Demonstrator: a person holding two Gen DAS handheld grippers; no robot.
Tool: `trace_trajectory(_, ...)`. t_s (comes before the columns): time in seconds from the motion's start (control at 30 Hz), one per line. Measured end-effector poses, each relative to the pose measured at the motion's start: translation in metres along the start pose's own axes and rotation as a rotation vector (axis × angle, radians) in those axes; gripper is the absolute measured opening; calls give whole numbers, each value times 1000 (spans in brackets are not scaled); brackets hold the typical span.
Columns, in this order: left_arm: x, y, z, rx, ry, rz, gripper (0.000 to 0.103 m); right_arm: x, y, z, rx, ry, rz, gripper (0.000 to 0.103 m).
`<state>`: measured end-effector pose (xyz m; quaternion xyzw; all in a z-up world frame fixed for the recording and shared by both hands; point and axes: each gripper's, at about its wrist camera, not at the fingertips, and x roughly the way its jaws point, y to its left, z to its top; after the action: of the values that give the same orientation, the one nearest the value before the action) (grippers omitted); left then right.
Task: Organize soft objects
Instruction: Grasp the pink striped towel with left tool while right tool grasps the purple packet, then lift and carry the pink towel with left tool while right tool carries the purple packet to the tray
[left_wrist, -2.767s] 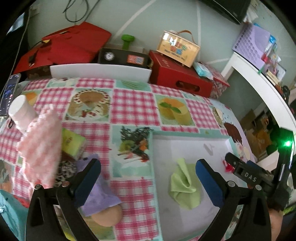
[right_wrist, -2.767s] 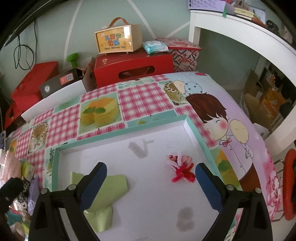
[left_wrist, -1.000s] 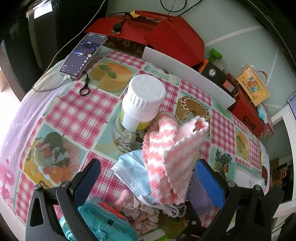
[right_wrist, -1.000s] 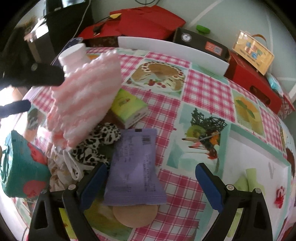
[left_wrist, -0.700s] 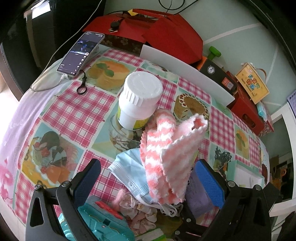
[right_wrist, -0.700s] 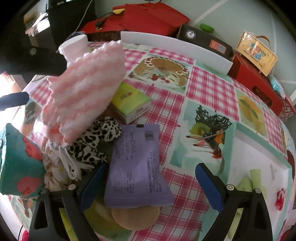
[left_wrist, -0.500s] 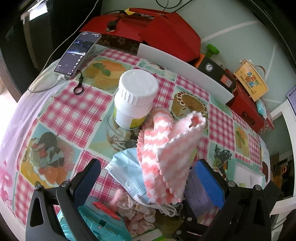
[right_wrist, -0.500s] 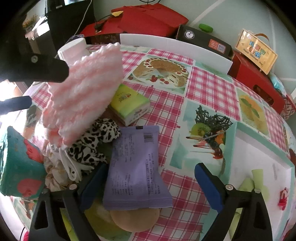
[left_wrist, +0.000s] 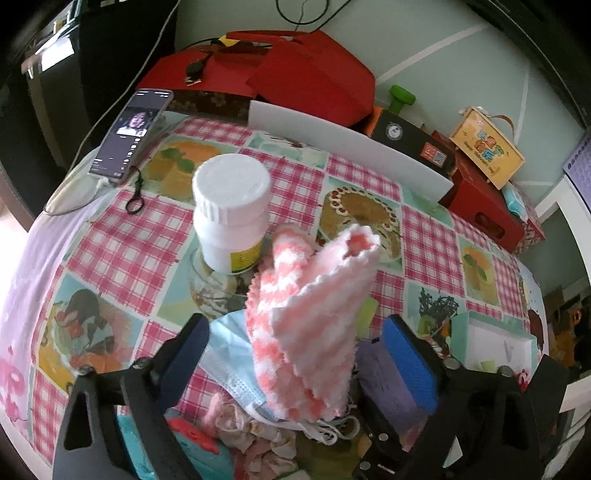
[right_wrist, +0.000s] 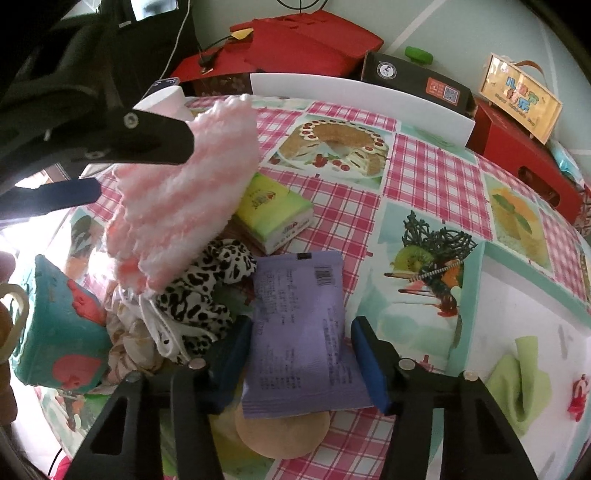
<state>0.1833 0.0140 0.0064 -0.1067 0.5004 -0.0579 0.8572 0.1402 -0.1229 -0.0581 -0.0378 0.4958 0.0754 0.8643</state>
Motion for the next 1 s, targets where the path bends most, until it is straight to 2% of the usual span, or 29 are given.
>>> trace_trajectory(0.1, 3, -3, -1, 6, 9, -11, 81, 0, -1, 0, 0, 1, -6, 56)
trace_trajectory(0.23, 7, -2, -2, -3, 20, -20, 59, -1, -6, -1, 17, 0, -8, 55)
trace_trajectory(0.4, 8, 0, -2, -11, 24, -19, 37, -2, -13, -1, 37, 0, -13, 55)
trace_trajectory(0.63, 6, 0, -1, -13, 12, -21, 17, -3, -19, -1, 56, 0, -15, 55)
trace_trajectory(0.73, 5, -1, -2, -11, 5, -27, 13, -4, -20, -2, 57, -3, -16, 55)
trace_trajectory(1.0, 0, 2, -2, -31, -14, -44, 10, -5, -20, -2, 61, -9, -10, 55)
